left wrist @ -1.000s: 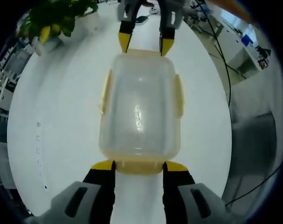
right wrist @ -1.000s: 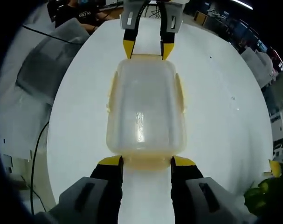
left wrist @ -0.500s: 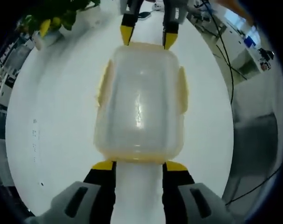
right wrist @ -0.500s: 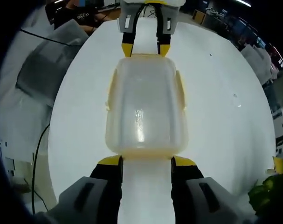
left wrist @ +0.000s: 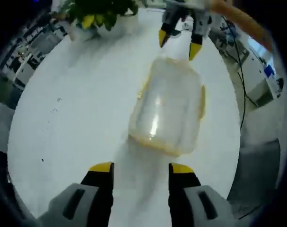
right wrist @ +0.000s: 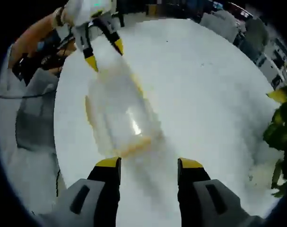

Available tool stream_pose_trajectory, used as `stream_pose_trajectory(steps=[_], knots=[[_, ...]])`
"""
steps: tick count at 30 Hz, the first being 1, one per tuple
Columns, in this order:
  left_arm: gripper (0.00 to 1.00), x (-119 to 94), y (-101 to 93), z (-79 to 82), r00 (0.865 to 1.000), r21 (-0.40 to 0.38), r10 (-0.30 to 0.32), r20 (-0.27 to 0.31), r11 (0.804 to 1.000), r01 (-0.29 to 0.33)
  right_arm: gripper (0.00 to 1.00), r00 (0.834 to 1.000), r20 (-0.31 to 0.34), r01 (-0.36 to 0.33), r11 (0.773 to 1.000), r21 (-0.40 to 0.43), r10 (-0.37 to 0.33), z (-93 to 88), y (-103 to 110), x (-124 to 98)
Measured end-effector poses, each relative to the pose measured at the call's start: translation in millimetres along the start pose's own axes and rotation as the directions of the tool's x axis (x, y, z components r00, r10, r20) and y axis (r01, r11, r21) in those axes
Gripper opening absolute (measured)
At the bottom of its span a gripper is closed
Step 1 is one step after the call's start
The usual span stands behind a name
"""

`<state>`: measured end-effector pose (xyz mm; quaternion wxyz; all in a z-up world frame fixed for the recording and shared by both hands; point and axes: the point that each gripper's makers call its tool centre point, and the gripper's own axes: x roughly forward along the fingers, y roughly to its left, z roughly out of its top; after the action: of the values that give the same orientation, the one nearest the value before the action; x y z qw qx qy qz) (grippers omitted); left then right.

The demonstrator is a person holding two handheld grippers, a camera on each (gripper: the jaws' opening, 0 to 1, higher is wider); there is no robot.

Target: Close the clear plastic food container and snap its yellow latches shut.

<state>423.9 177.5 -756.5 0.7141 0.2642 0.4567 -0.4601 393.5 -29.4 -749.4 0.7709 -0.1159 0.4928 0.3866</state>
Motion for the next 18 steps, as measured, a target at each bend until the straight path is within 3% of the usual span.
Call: stream_pose_trajectory(steps=[1, 2, 3, 4, 5, 6, 7, 8, 9, 10, 12, 13, 14, 15, 18], knots=[[0.51, -1.1, 0.5, 8.4, 0.999, -0.13, -0.002, 0.052, 0.991, 0.009, 0.49, 0.999, 0.05, -0.016, 0.987, 0.159, 0.009, 7.4, 1.6, -2.7], [0.54, -0.5, -3.9, 14.7, 0.995, -0.226, -0.024, 0.093, 0.973, 0.044, 0.49, 0.996, 0.087, -0.051, 0.964, 0.26, 0.03, 11.8, 5.5, -2.6], [0.53, 0.3, -11.2, 22.1, 0.989, -0.383, -0.051, 0.14, 0.918, 0.102, 0.48, 0.986, 0.14, -0.138, 0.918, 0.371, 0.092, 16.9, 16.2, -1.8], [0.52, 0.5, -15.6, 27.7, 0.982, -0.455, -0.067, 0.179, 0.879, 0.143, 0.46, 0.976, 0.174, -0.193, 0.891, 0.41, 0.131, 19.3, 23.4, -0.3], [0.51, 1.6, -23.9, 33.7, 0.969, -0.546, -0.091, 0.23, 0.812, 0.206, 0.44, 0.969, 0.189, -0.231, 0.861, 0.453, 0.16, 17.1, 28.8, 2.7], [0.5, 2.3, -30.8, 35.7, 0.961, -0.59, -0.119, 0.248, 0.769, 0.248, 0.44, 0.967, 0.194, -0.241, 0.843, 0.481, 0.166, 16.0, 28.4, 5.0], [0.5, 4.4, -39.4, 36.4, 0.953, -0.654, -0.15, 0.264, 0.698, 0.291, 0.43, 0.973, 0.182, -0.219, 0.823, 0.524, 0.143, 10.3, 23.8, 9.1], [0.5, 6.9, -41.6, 33.4, 0.956, -0.693, -0.155, 0.25, 0.661, 0.288, 0.42, 0.977, 0.173, -0.201, 0.816, 0.542, 0.126, 6.0, 22.7, 12.1], [0.5, 11.8, -41.0, 29.7, 0.961, -0.712, -0.142, 0.238, 0.648, 0.272, 0.41, 0.979, 0.167, -0.194, 0.796, 0.573, 0.119, 1.2, 21.6, 15.3], [0.44, 11.4, -28.3, 32.0, 0.966, -0.715, -0.067, 0.249, 0.66, 0.23, 0.38, 0.979, 0.165, -0.195, 0.786, 0.587, 0.12, -1.0, 22.3, 17.6], [0.38, 14.3, -29.2, 20.5, 0.979, -0.735, -0.081, 0.188, 0.649, 0.195, 0.34, 0.98, 0.151, -0.194, 0.793, 0.578, 0.13, -7.4, 24.7, 22.5], [0.38, 14.5, -28.4, 21.1, 0.978, -0.734, -0.077, 0.196, 0.65, 0.199, 0.34, 0.981, 0.143, -0.19, 0.793, 0.579, 0.131, -10.2, 26.2, 23.9], [0.39, 16.2, -28.9, 17.2, 0.981, -0.753, -0.079, 0.177, 0.631, 0.187, 0.34, 0.983, 0.128, -0.179, 0.798, 0.576, 0.129, -10.5, 21.3, 25.8], [0.41, 17.3, -30.1, 14.8, 0.983, -0.757, -0.08, 0.167, 0.628, 0.18, 0.34, 0.984, 0.126, -0.177, 0.801, 0.572, 0.127, -11.2, 21.2, 26.9], [0.4, 22.6, -33.3, 7.5, 0.989, -0.748, -0.082, 0.125, 0.647, 0.148, 0.3, 0.985, 0.11, -0.171, 0.807, 0.565, 0.132, -14.7, 21.7, 32.5]])
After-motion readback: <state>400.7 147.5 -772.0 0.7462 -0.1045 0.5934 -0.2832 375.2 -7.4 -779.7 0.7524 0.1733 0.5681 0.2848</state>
